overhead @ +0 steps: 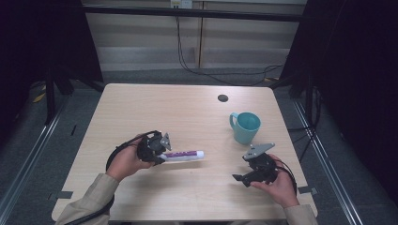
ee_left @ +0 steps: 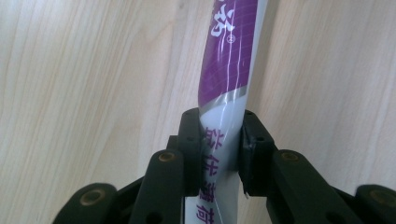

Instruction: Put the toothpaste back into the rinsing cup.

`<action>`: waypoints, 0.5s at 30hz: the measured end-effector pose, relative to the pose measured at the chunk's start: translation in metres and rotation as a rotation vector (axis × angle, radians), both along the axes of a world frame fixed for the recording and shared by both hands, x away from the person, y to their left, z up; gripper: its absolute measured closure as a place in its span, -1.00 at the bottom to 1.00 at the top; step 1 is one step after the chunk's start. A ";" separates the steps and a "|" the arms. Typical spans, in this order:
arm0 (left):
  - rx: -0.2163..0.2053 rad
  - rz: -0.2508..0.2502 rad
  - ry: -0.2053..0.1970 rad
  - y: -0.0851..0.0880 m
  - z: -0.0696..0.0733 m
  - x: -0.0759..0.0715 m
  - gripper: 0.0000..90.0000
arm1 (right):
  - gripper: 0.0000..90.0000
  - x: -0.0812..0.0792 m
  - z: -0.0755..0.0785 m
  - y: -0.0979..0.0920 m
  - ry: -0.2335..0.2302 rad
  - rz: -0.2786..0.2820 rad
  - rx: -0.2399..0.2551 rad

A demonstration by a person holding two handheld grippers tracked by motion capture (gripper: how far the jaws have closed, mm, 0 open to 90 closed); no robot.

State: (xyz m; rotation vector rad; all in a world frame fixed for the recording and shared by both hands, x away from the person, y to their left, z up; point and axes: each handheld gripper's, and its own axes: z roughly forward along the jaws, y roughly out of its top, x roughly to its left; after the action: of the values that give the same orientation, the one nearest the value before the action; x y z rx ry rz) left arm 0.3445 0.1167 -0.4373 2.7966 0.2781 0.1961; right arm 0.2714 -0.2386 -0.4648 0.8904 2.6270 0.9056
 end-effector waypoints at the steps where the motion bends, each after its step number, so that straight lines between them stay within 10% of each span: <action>1: 0.004 -0.010 0.000 -0.002 0.001 0.000 0.64 | -0.59 0.000 0.000 0.000 0.000 0.000 0.000; 15: 0.015 -0.048 -0.025 -0.026 0.014 -0.005 0.64 | -0.59 0.013 0.035 0.043 -0.021 0.118 -0.071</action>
State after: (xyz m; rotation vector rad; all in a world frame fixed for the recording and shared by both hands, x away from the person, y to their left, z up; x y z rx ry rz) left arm 0.3393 0.0902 -0.4233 2.8104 0.2044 0.2233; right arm 0.2848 -0.1960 -0.4300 0.7119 2.6991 0.8385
